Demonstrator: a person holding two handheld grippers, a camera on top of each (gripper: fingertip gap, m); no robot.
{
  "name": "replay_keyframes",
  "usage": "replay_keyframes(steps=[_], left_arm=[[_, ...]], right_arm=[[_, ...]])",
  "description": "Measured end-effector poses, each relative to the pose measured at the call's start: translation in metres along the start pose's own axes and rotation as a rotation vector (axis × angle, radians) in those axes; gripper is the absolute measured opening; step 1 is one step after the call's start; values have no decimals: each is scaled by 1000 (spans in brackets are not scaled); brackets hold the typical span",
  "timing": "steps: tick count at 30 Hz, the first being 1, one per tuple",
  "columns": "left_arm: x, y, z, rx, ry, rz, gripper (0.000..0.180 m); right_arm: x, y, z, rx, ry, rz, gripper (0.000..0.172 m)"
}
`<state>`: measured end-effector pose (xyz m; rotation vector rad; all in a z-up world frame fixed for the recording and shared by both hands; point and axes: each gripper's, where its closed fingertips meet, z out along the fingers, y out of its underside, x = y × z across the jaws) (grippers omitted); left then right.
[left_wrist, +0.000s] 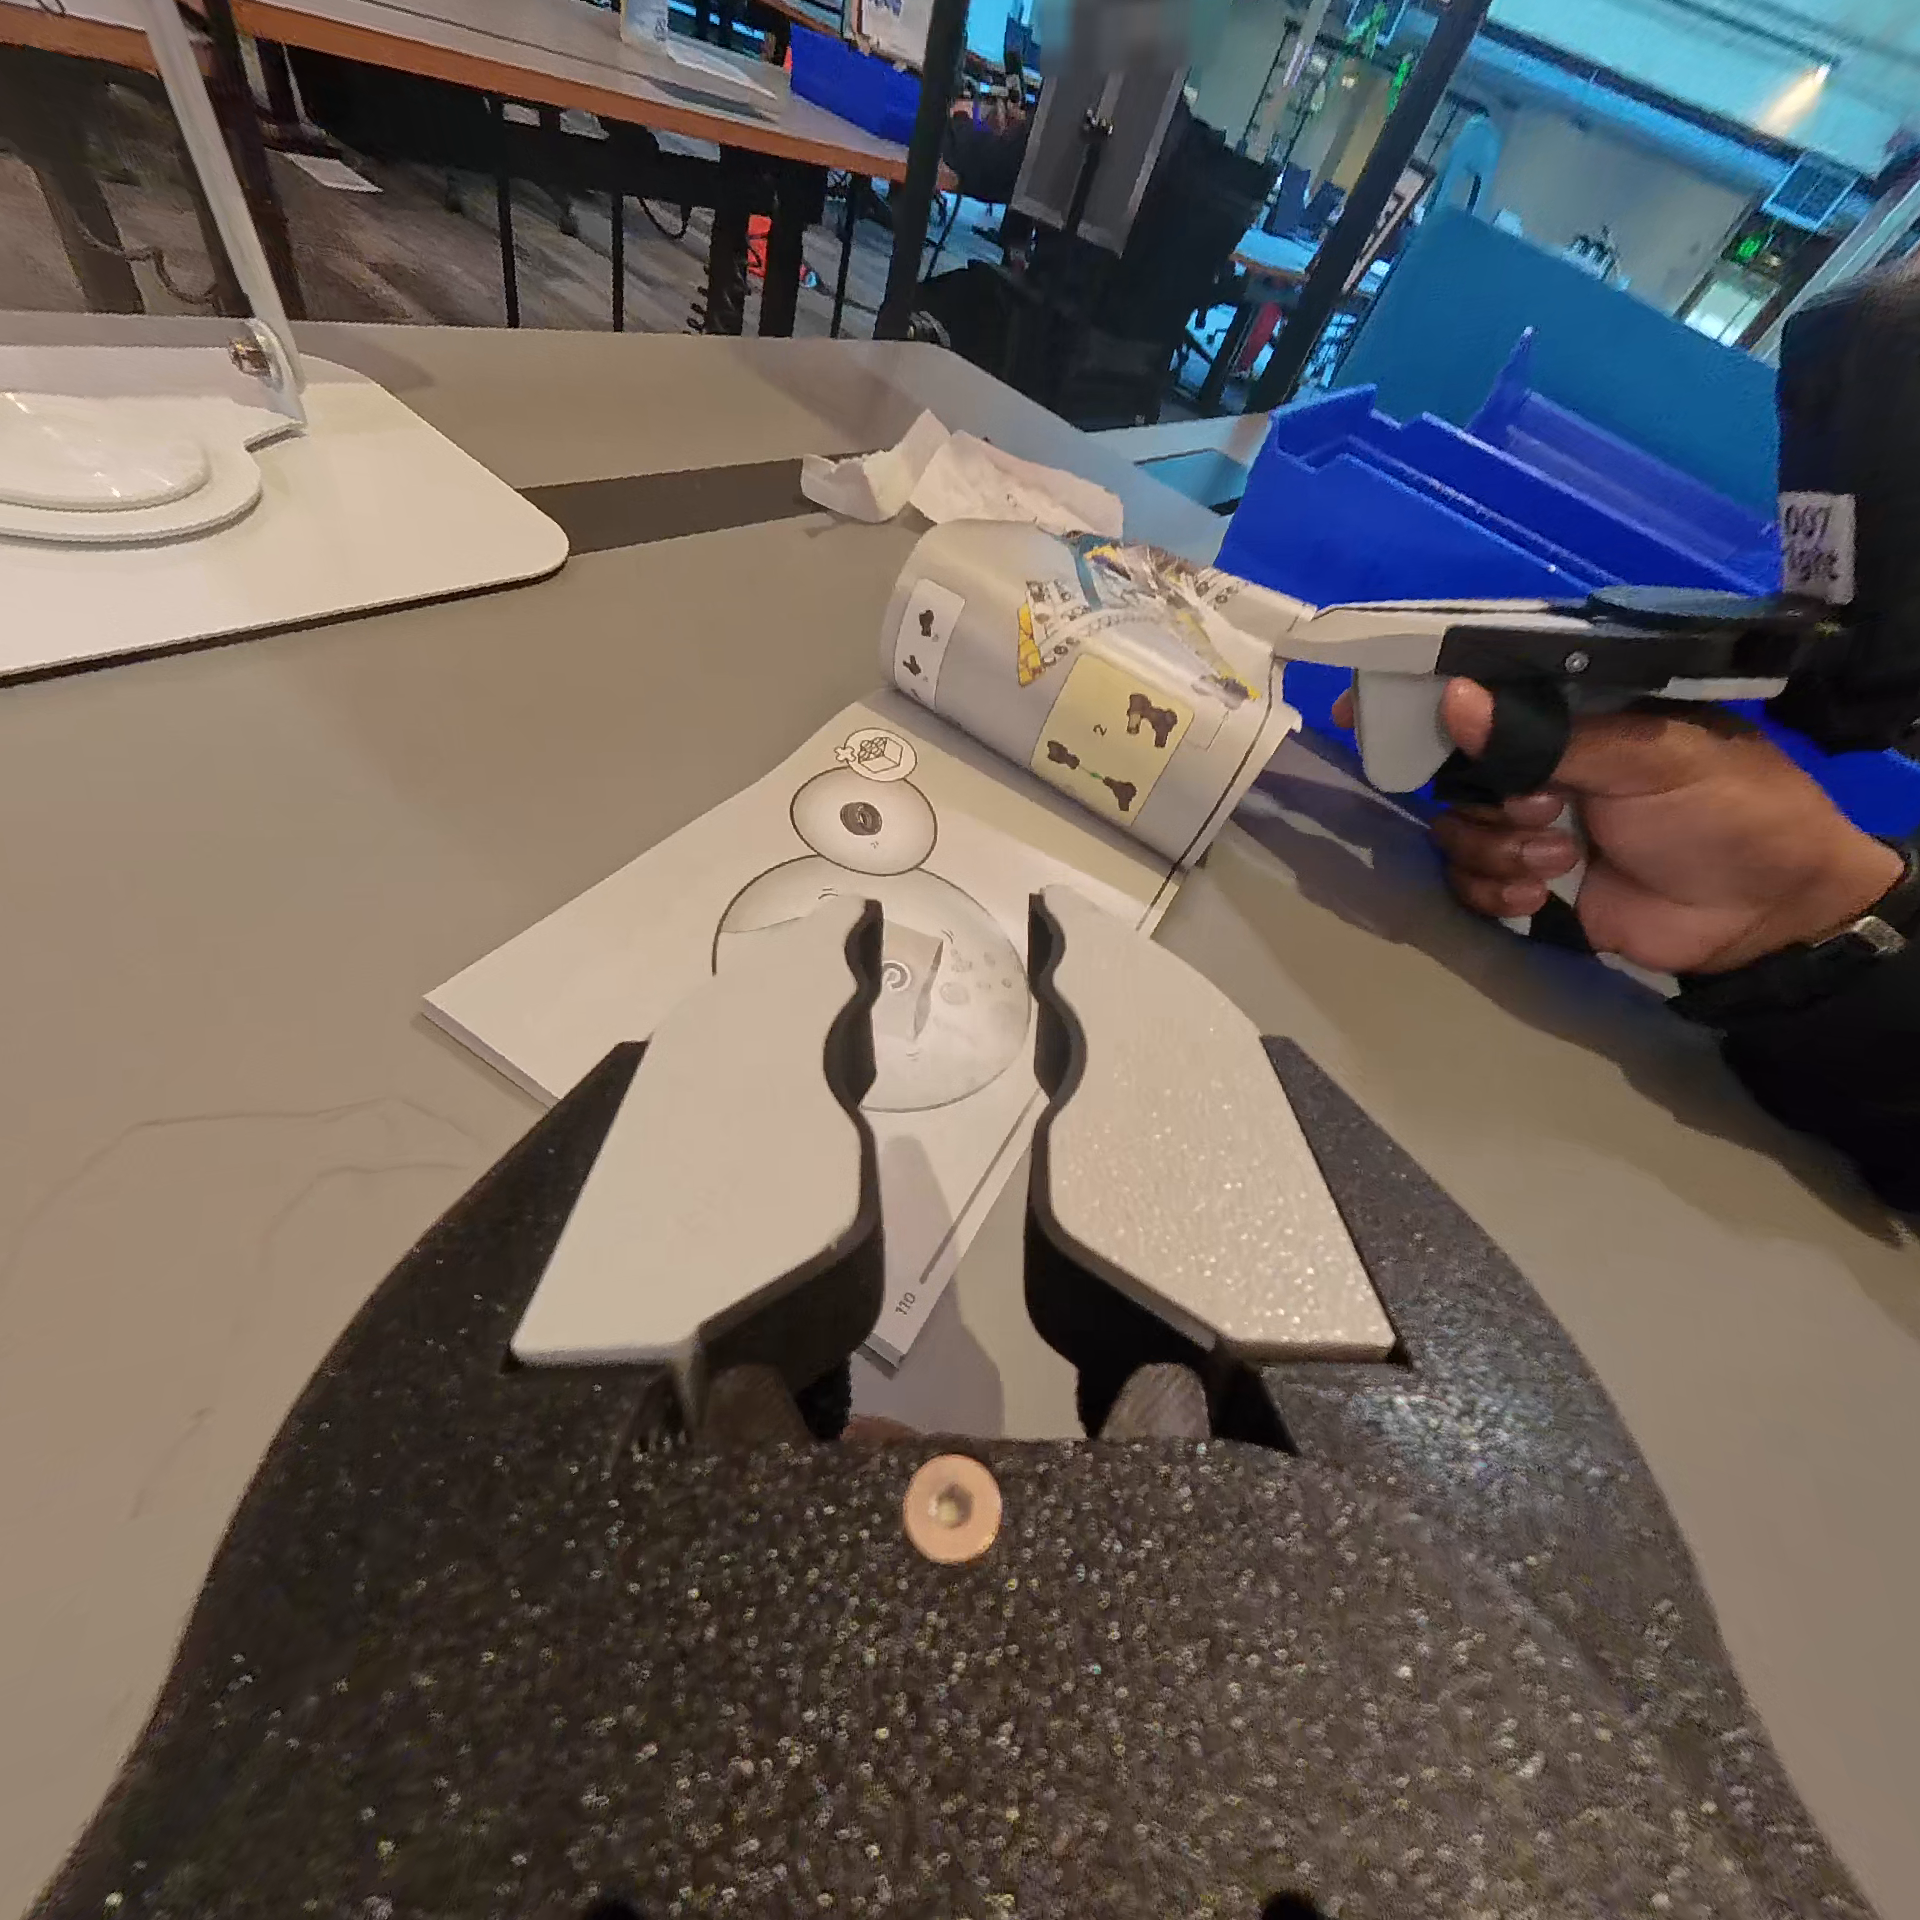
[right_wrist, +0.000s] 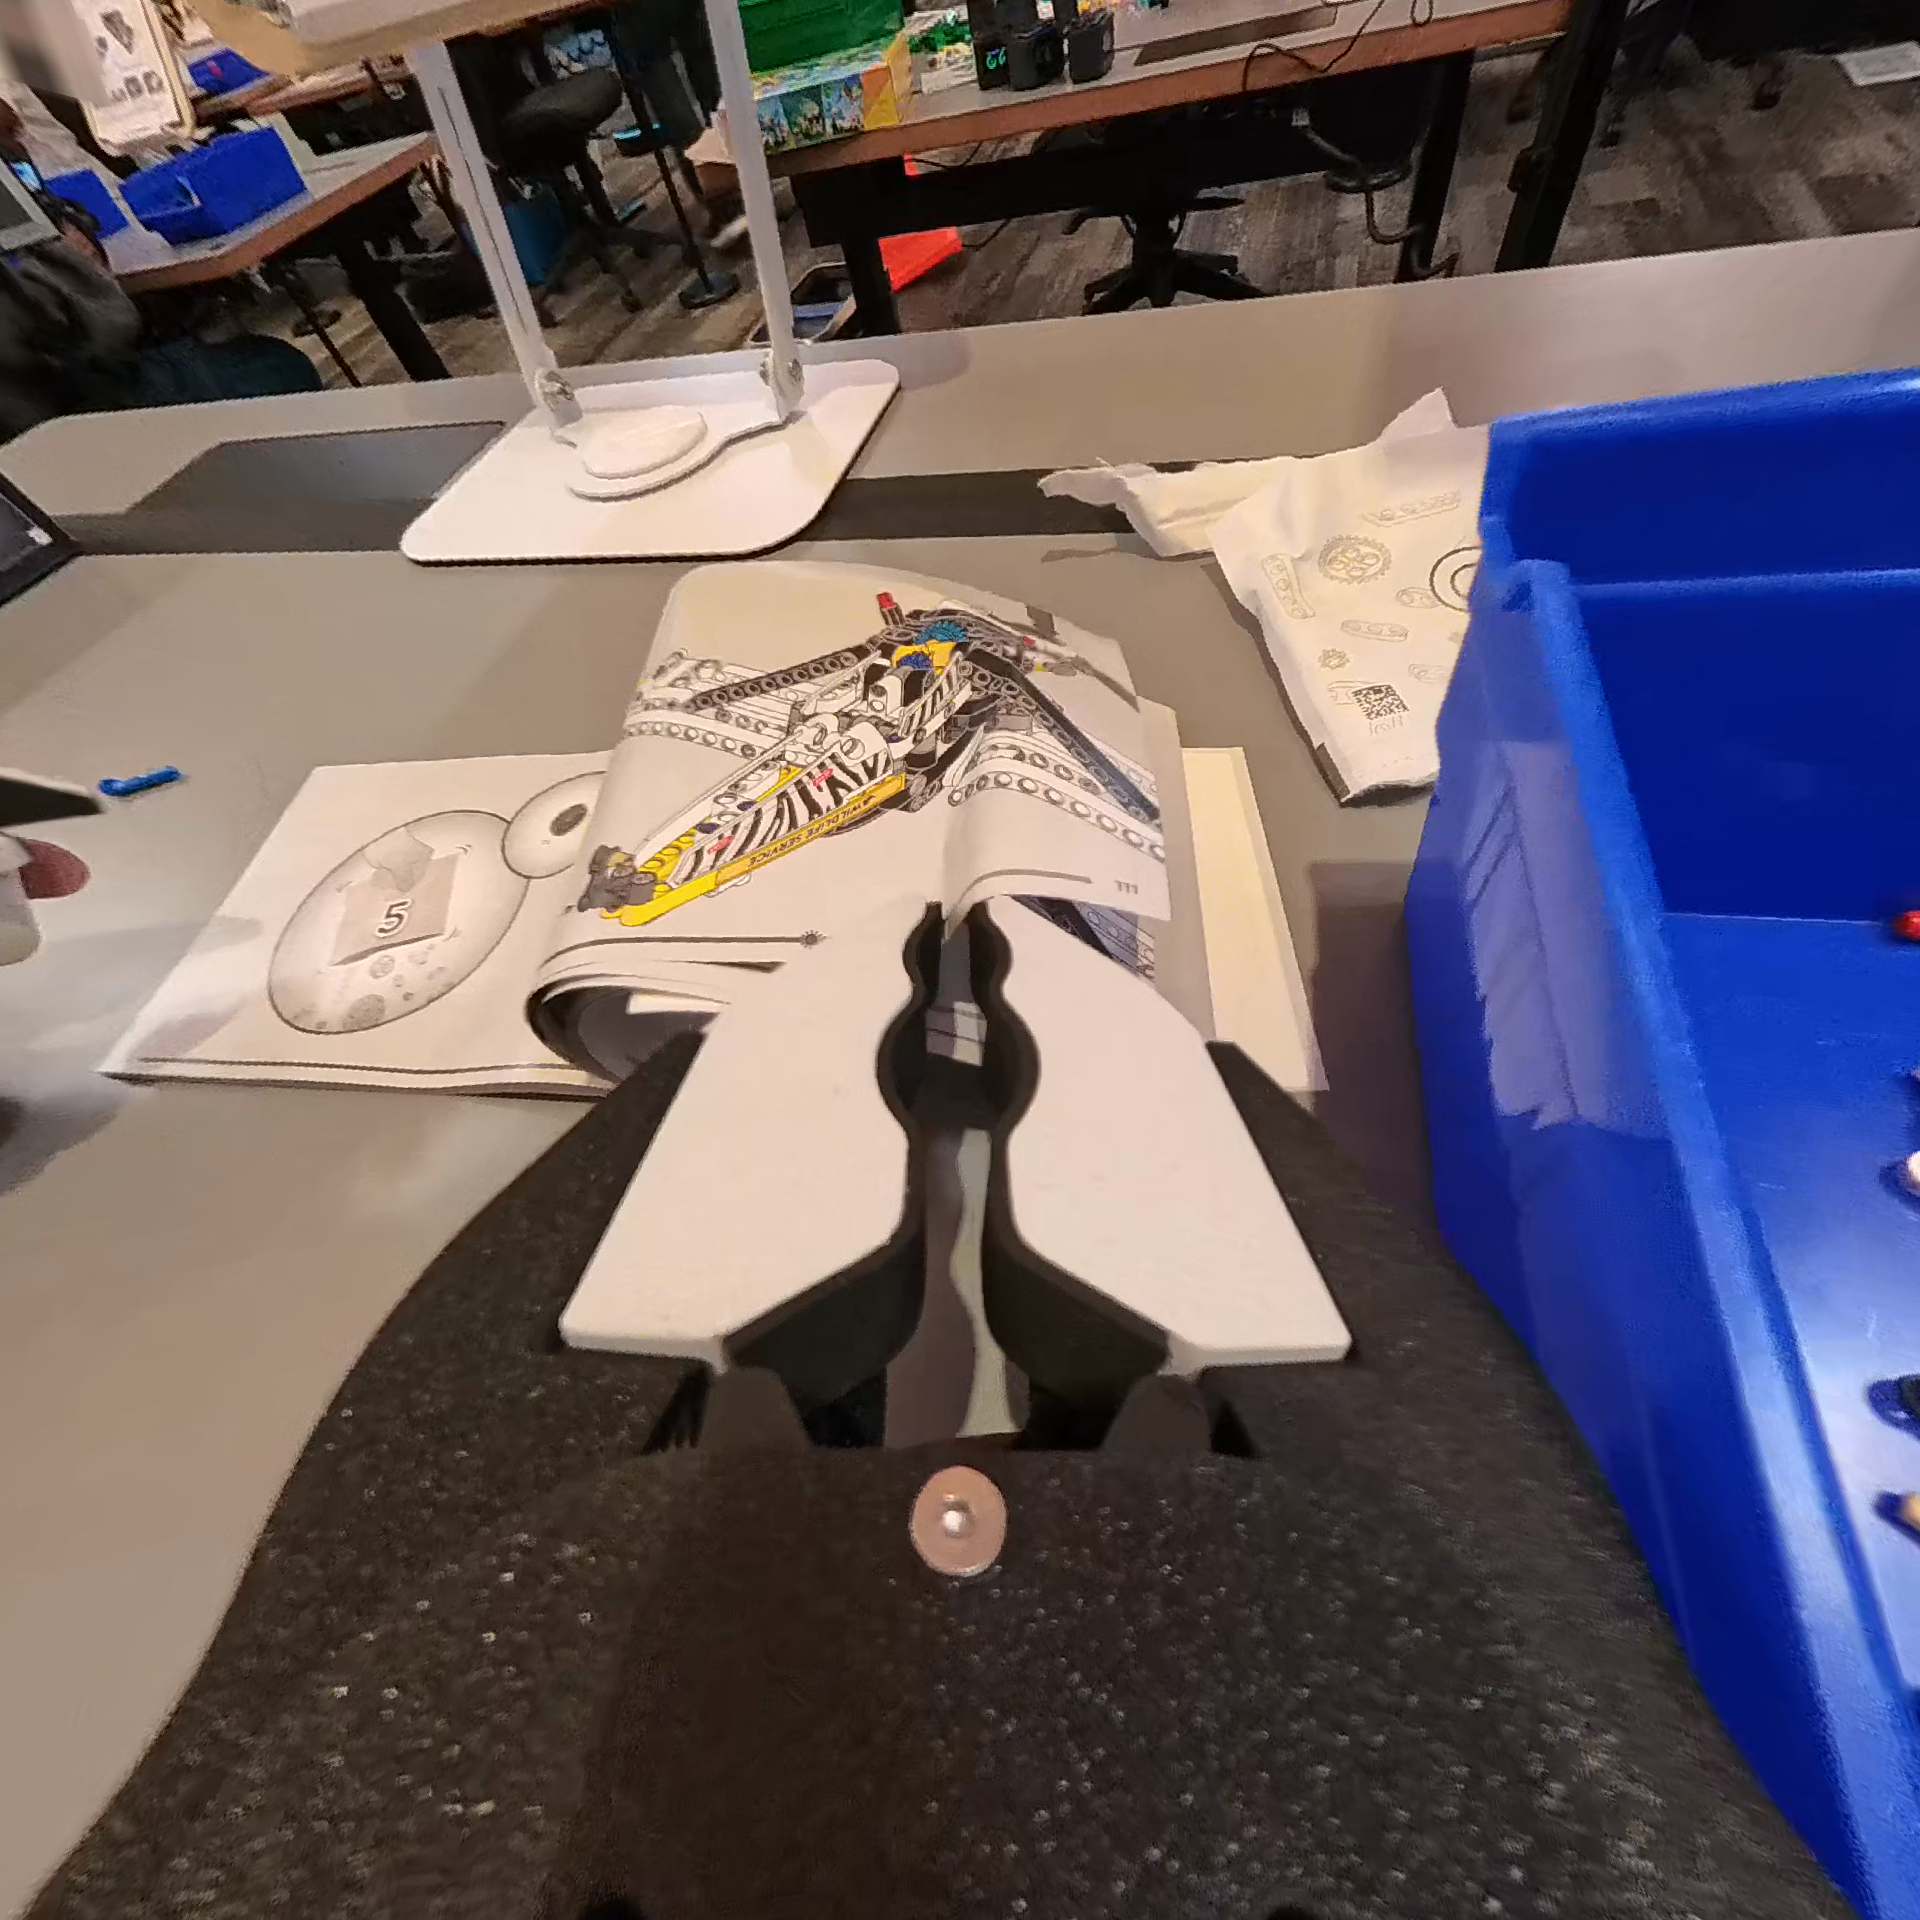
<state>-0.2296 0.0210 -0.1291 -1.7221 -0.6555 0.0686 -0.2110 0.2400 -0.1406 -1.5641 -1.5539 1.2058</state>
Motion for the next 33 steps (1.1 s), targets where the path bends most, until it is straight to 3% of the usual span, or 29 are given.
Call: replay_keyframes(steps=[13,20,23,27,29,33], left_arm=[[0,0,0,-3,-3,2,28],[-5,-9,-3,54,-51,58,28],[-13,-22,-9,136,-139,150,28],[-18,-47,-20,295,-239,319,20],[-16,-61,-24,382,-259,399,0],[-21,-90,-29,505,-315,421,0]], right_arm=[[7,6,-8,-44,140,-227,21],[-38,-11,-10,74,10,-464,29],[-59,-15,-9,103,-69,-528,29],[-75,-8,1,26,-175,-500,29],[-74,-8,4,9,-175,-495,29],[-54,-1,8,-60,-96,-477,25]])
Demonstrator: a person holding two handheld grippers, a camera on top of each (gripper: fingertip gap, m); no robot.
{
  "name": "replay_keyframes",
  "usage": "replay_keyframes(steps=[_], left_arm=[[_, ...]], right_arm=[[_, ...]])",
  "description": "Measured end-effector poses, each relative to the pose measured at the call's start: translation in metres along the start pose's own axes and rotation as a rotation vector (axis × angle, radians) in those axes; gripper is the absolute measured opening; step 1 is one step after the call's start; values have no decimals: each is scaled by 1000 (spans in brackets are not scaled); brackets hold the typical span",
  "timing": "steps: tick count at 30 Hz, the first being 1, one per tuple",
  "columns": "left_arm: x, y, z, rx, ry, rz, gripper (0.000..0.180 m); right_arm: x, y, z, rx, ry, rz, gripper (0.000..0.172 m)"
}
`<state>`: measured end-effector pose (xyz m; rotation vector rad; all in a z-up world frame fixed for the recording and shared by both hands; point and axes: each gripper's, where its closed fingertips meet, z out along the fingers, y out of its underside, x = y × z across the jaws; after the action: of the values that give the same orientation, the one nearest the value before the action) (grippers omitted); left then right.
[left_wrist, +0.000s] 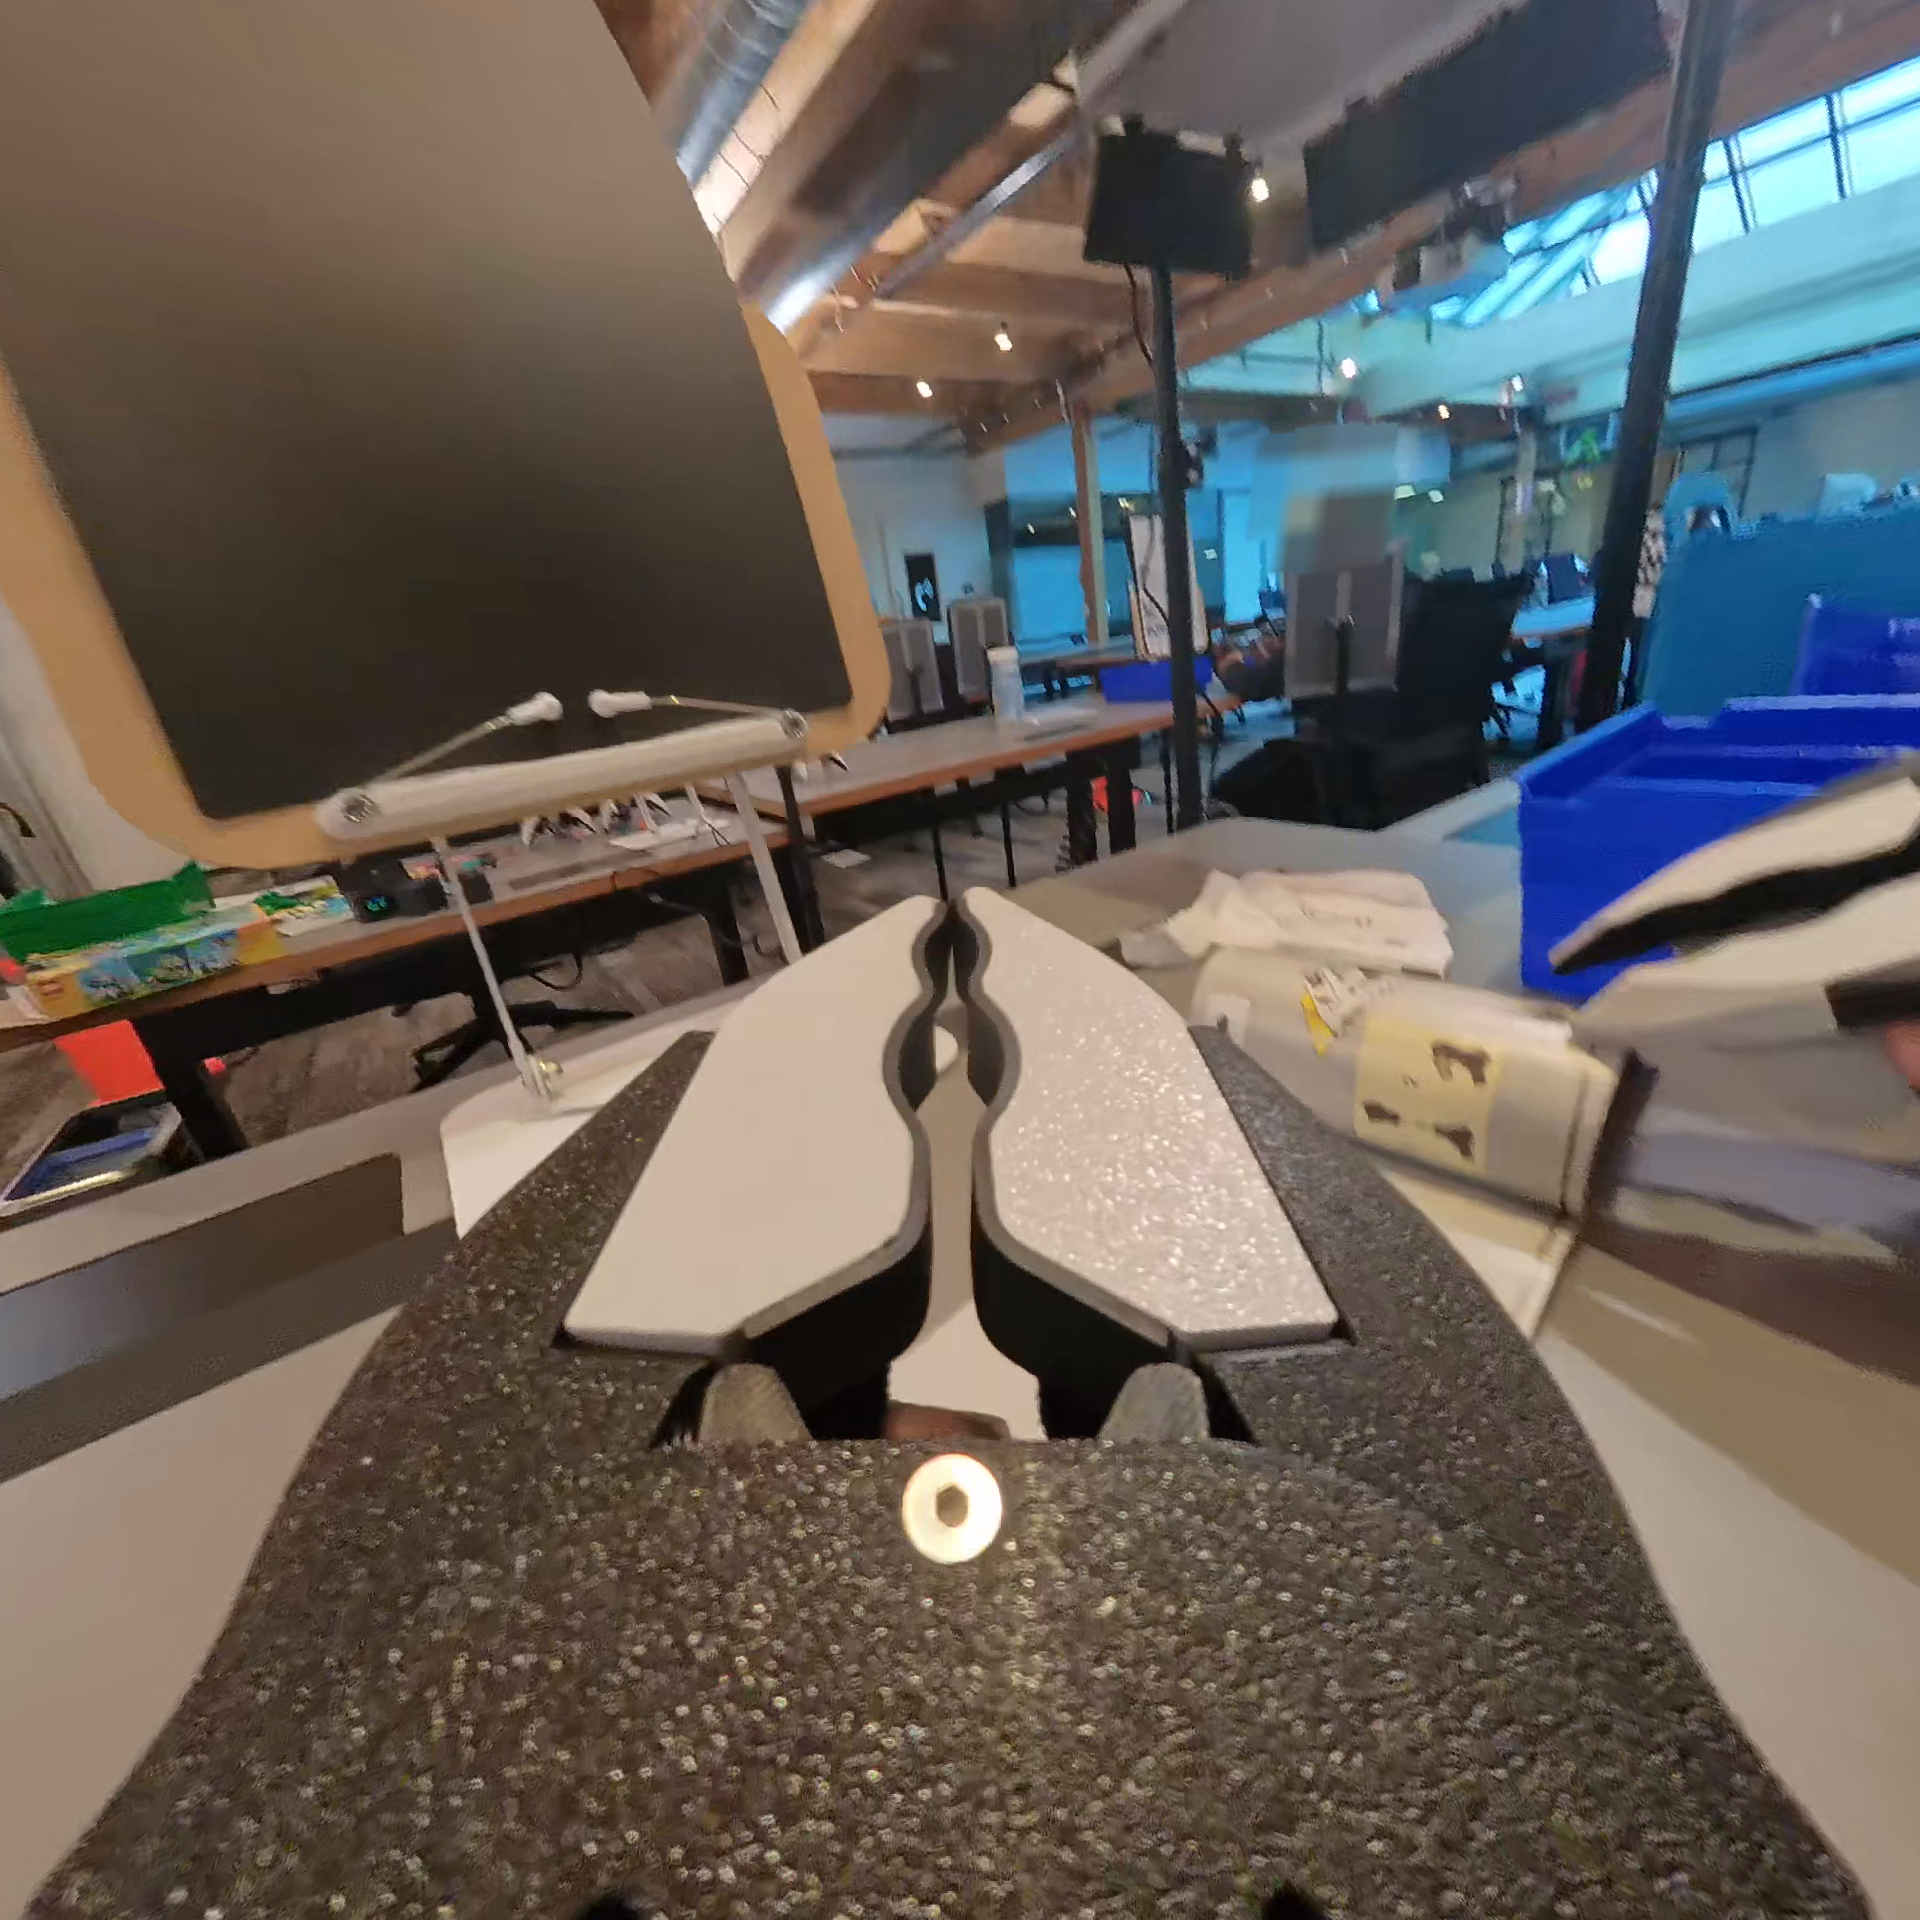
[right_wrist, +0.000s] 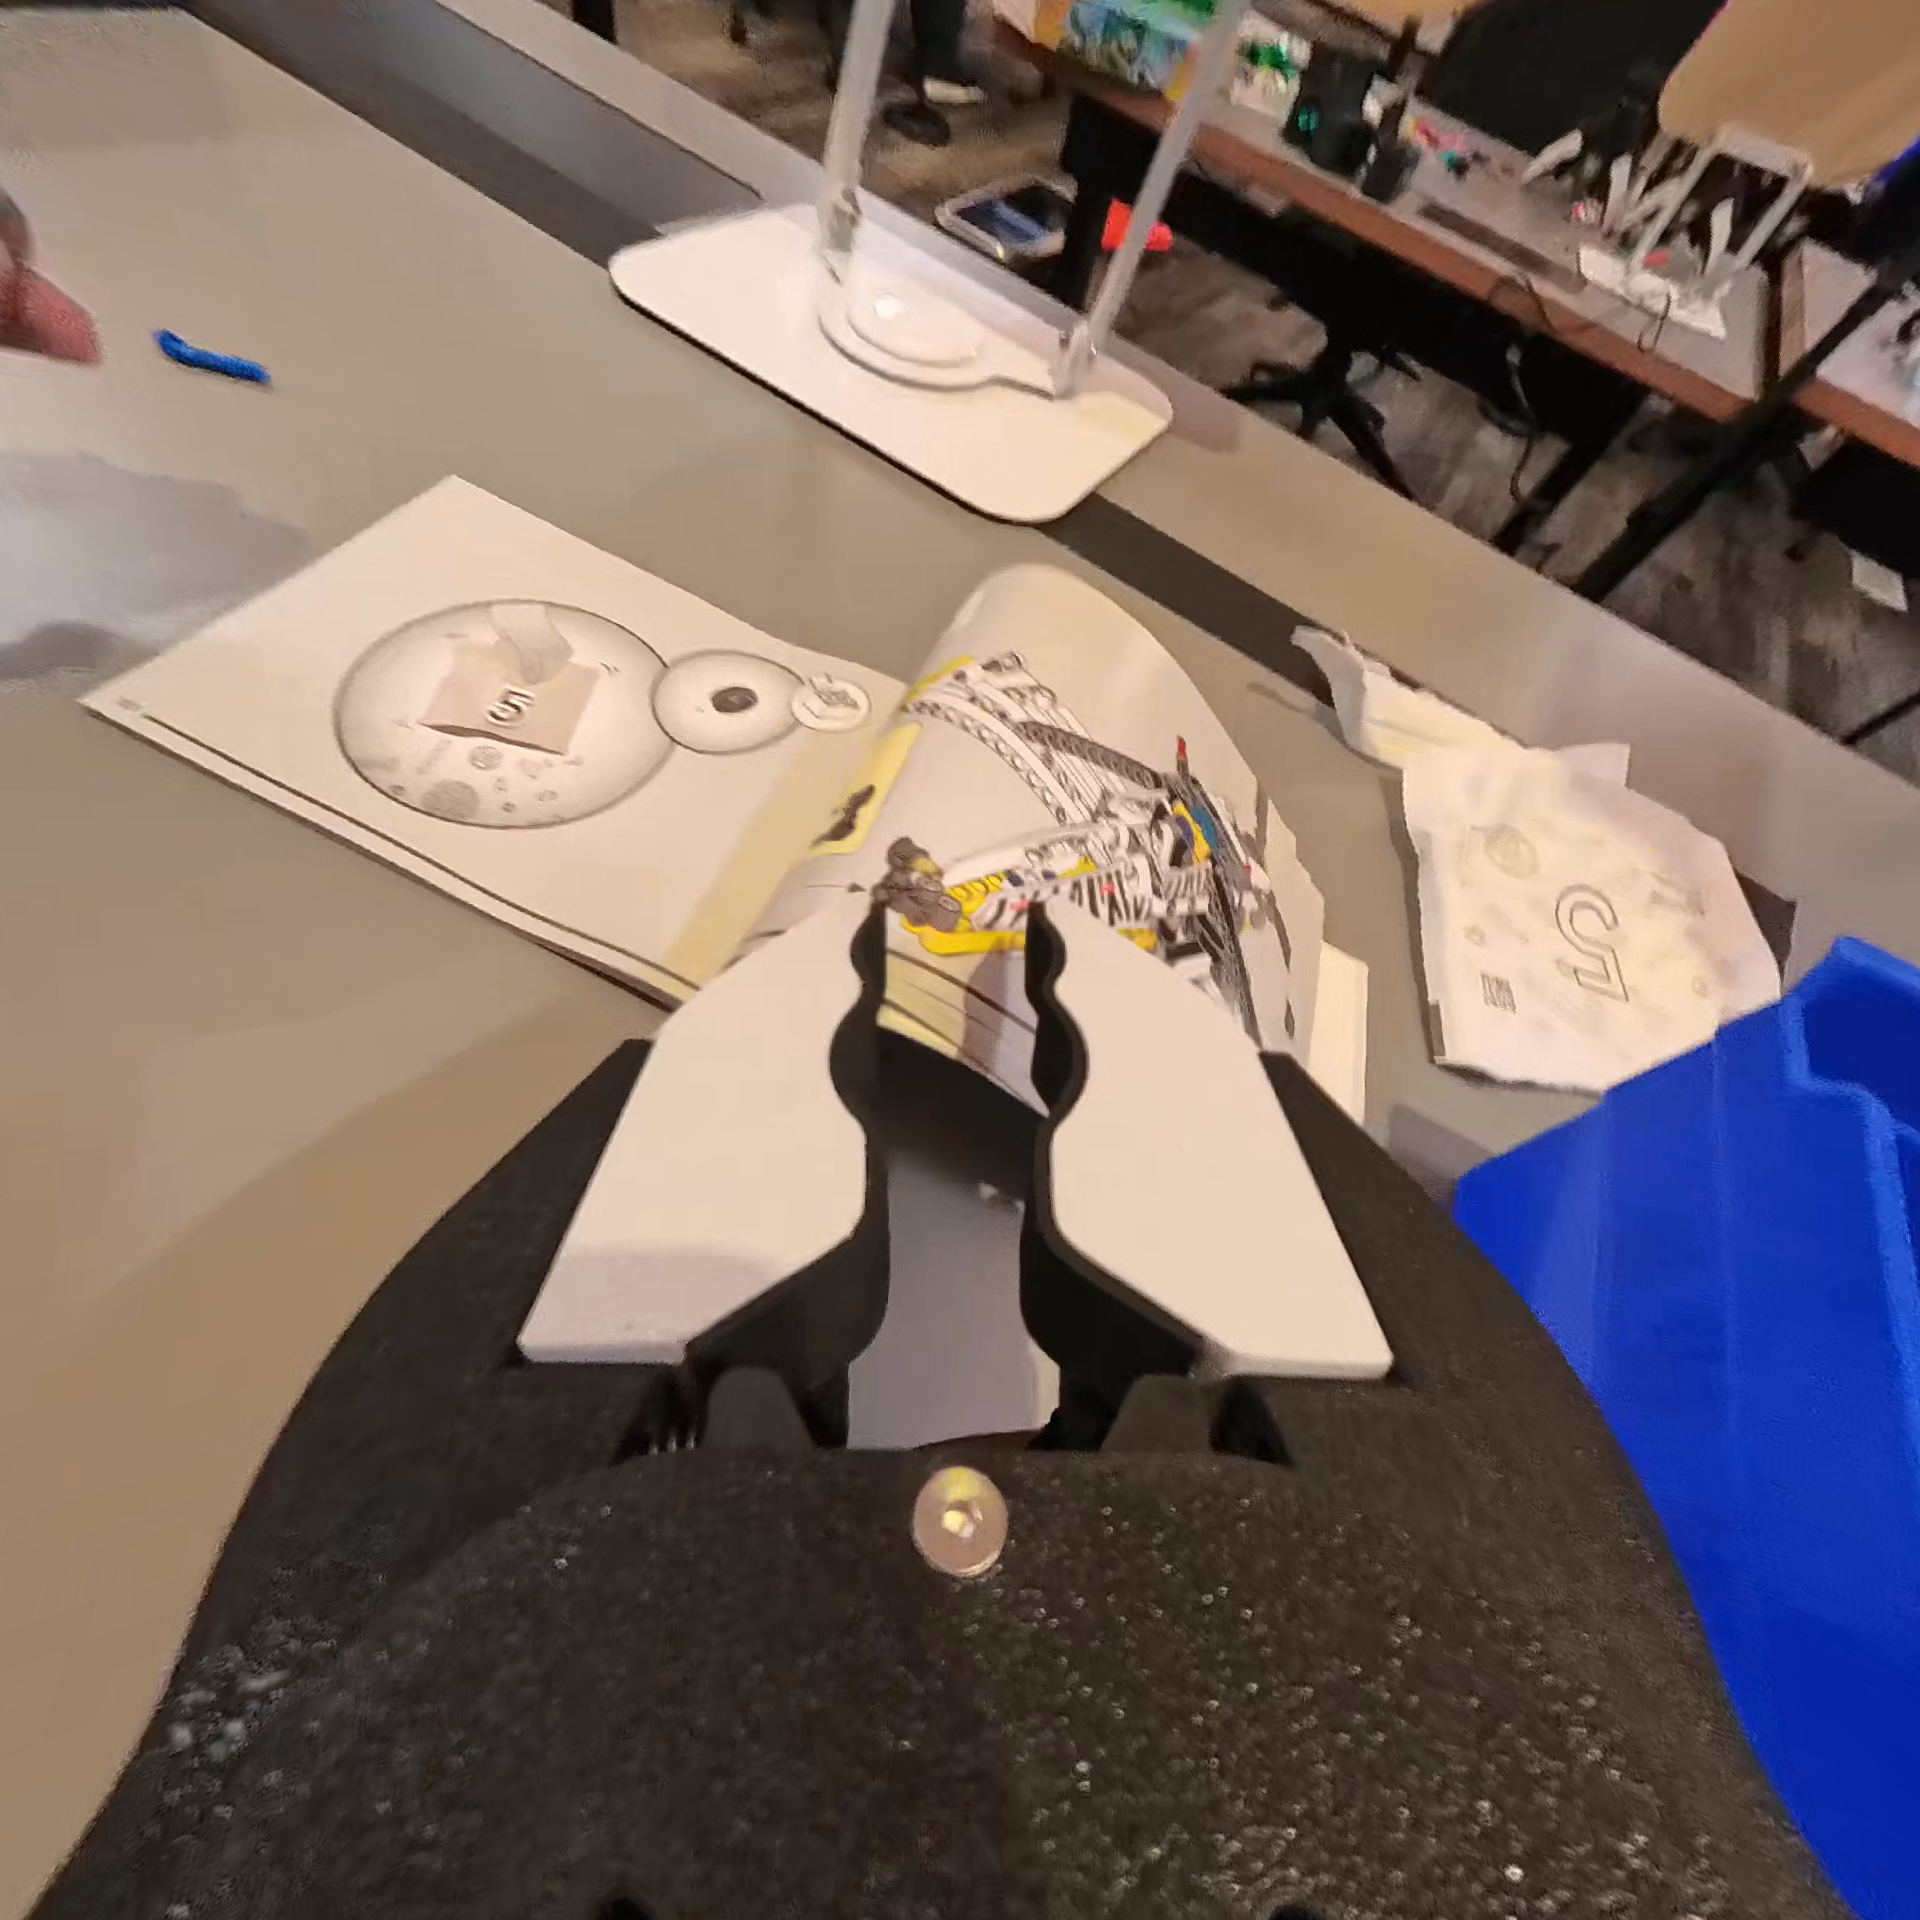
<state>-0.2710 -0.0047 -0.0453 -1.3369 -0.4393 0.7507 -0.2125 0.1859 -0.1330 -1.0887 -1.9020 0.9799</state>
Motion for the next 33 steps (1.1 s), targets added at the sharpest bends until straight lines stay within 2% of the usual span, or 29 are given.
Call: replay_keyframes(steps=[3,6,10,15,22,33], left_arm=[[-10,-11,4,45,-47,-33,0],[-7,-10,7,12,-24,-60,0],[0,10,6,-131,5,1,1],[13,35,2,-256,88,-24,12],[31,52,-4,-346,188,-79,24],[54,74,-10,-451,262,-90,25]], right_arm=[[7,12,1,-52,10,52,24],[10,15,-3,-53,22,64,24],[9,15,-10,-34,42,24,24],[2,16,-14,-34,27,-14,24],[-6,11,-25,-5,-1,-31,25],[-22,26,-31,-35,-78,-16,24]])
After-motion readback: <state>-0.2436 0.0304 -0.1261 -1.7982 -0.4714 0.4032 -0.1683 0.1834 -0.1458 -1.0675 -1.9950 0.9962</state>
